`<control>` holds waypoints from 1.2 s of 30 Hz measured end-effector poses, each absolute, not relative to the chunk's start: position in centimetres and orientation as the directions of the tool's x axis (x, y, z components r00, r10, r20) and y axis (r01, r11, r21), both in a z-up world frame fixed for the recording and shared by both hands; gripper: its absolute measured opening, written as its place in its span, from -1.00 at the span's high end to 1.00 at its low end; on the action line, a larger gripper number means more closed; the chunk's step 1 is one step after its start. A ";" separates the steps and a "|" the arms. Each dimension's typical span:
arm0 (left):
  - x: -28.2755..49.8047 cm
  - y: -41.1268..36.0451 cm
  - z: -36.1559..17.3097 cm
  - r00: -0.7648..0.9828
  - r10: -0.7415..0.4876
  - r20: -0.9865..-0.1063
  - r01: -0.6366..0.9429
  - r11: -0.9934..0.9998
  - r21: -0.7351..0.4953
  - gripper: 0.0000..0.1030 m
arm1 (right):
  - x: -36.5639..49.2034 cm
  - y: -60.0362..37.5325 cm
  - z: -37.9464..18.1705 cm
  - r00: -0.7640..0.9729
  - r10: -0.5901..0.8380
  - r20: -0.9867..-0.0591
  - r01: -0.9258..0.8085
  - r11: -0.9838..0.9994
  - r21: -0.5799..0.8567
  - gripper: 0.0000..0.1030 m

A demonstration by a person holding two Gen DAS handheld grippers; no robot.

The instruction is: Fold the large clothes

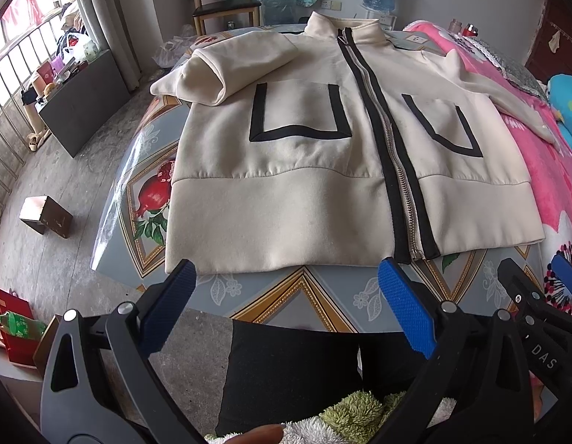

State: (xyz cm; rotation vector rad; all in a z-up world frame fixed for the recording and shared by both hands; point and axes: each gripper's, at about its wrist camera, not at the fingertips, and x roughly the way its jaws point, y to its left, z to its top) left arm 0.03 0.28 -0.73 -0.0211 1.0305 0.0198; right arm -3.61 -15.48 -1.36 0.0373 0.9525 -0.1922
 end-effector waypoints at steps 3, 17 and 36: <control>0.0 0.3 -0.7 0.514 0.007 -0.858 -0.028 1.000 -0.009 -0.85 | -3.6 -15.6 -1.2 0.565 -0.148 -0.811 0.181 0.982 -0.053 -0.89; 0.0 0.3 -0.7 0.514 0.006 -0.858 -0.028 1.000 -0.009 -0.85 | -3.5 -15.7 -1.4 0.563 -0.150 -0.813 0.185 0.981 -0.053 -0.89; 0.1 1.7 -1.3 0.510 0.017 -0.860 -0.034 0.999 -0.001 -0.85 | -3.0 -15.8 -1.1 0.568 -0.154 -0.809 0.188 0.981 -0.055 -0.89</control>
